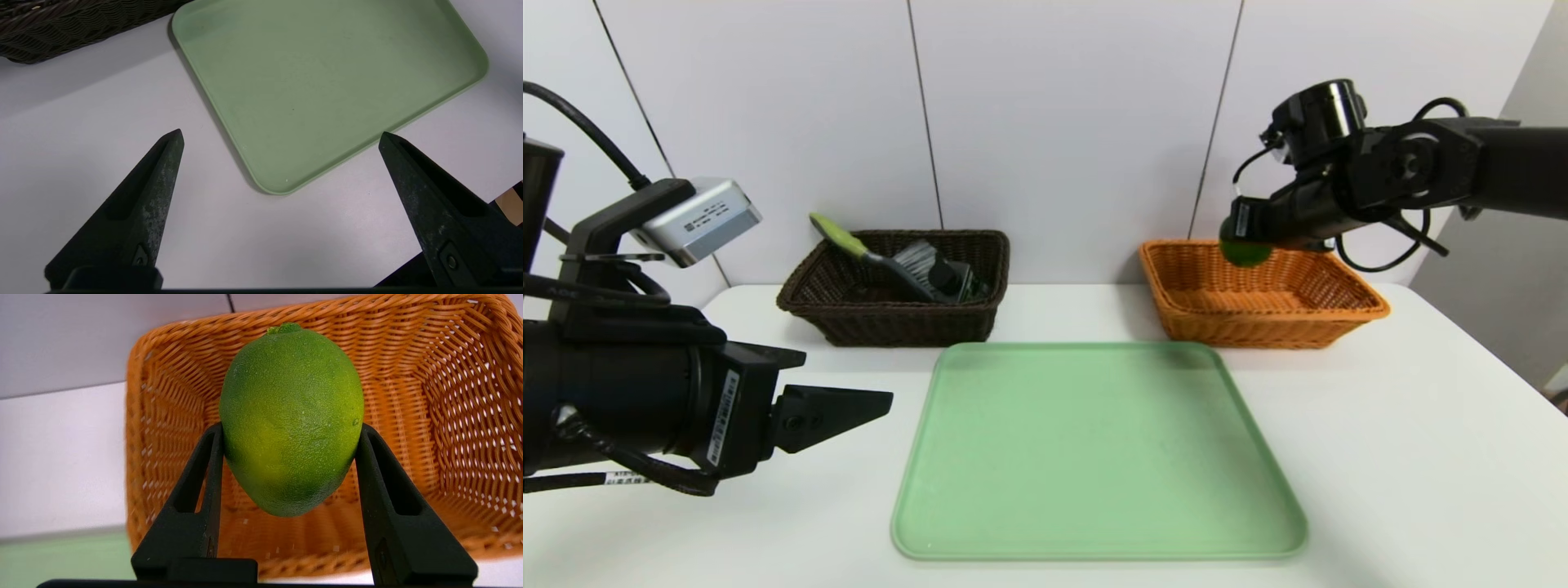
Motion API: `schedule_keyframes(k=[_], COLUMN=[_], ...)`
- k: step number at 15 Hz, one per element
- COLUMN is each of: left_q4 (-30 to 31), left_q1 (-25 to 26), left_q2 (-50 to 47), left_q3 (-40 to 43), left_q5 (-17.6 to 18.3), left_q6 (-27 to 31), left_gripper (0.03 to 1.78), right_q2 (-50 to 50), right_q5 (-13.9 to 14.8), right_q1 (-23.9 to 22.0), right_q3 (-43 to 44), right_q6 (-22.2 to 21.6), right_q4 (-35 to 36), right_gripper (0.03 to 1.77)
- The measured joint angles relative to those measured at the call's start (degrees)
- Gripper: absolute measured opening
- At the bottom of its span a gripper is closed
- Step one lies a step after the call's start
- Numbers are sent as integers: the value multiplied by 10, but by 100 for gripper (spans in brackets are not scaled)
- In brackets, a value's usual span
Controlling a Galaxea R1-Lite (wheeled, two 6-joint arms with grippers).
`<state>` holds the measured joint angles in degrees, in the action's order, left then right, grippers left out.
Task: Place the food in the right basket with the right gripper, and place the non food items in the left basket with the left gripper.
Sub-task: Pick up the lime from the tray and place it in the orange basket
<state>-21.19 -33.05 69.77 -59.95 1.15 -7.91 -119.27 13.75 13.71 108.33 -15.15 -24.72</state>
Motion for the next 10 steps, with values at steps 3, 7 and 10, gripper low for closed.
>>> schedule_keyframes(k=[3, 7, 10], left_q4=[0, 1, 4], left_q1=[0, 0, 0], left_q2=[2, 3, 5], left_q3=[0, 0, 0], left_q5=[0, 0, -1], left_q6=[0, 0, 0], left_gripper=[169, 169, 169], right_q2=[-64, -87, -81], right_q5=[12, 10, 6], right_q1=[-14, -23, -27], right_q3=[30, 35, 35], right_q6=[23, 27, 27], right_q4=[3, 10, 5], right_gripper=[93, 124, 139])
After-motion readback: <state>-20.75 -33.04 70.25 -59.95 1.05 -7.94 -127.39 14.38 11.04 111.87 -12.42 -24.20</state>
